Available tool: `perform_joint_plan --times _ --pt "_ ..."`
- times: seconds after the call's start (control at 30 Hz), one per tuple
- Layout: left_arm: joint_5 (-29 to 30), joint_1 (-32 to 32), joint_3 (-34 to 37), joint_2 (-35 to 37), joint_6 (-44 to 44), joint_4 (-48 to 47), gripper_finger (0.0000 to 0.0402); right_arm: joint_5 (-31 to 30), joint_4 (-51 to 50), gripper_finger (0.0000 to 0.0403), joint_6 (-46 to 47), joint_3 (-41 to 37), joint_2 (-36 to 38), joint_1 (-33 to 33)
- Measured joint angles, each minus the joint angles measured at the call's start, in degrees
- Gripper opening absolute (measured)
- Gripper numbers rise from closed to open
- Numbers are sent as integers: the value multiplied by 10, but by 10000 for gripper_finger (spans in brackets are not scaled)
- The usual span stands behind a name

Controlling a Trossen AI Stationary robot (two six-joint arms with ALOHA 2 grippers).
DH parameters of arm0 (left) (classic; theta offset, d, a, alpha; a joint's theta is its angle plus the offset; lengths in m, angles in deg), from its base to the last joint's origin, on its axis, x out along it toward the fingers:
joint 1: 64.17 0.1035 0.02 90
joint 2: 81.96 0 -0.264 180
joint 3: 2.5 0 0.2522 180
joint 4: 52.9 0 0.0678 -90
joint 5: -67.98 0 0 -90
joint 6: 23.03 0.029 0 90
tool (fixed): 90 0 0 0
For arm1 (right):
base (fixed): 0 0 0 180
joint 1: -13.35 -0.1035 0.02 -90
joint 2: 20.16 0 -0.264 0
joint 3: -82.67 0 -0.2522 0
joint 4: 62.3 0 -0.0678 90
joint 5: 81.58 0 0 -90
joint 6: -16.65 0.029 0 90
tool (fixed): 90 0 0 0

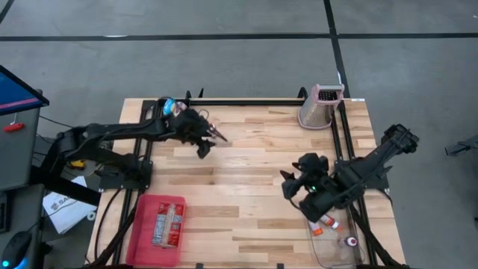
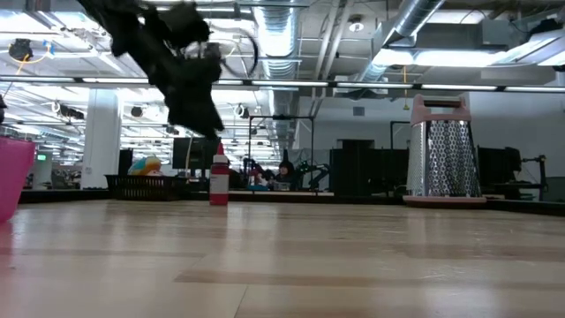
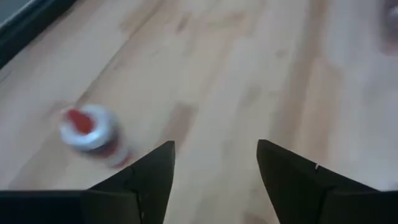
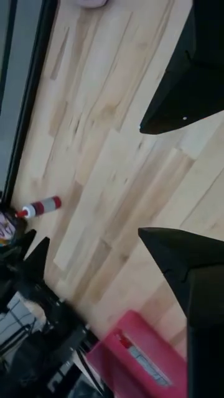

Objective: Pick & Place Food Item
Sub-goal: Put the red food coloring bottle into the transparent bin

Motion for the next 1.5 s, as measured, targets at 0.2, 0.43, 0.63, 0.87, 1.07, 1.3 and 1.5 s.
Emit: perform_joint_plan --times 0.2,0.43,0.63,0.87,1.07,1.3,1.5 --pt "3 76 0 -52 34 19 191 1 6 249 -1 0 0 18" --pt "-53 93 1 -115 39 53 162 -1 8 249 -1 0 0 18" --pt "-42 92 1 -148 15 100 117 -4 11 249 2 0 0 18" --pt "-42 99 0 -146 -2 167 87 -14 24 249 3 0 0 18" --pt "-41 99 0 -151 -21 195 22 -15 24 249 0 0 0 29" --pt "-78 98 0 -149 -61 211 1 -31 32 249 -1 0 0 36" --pt "-122 66 0 -126 -92 238 1 -32 46 249 -3 0 0 36"
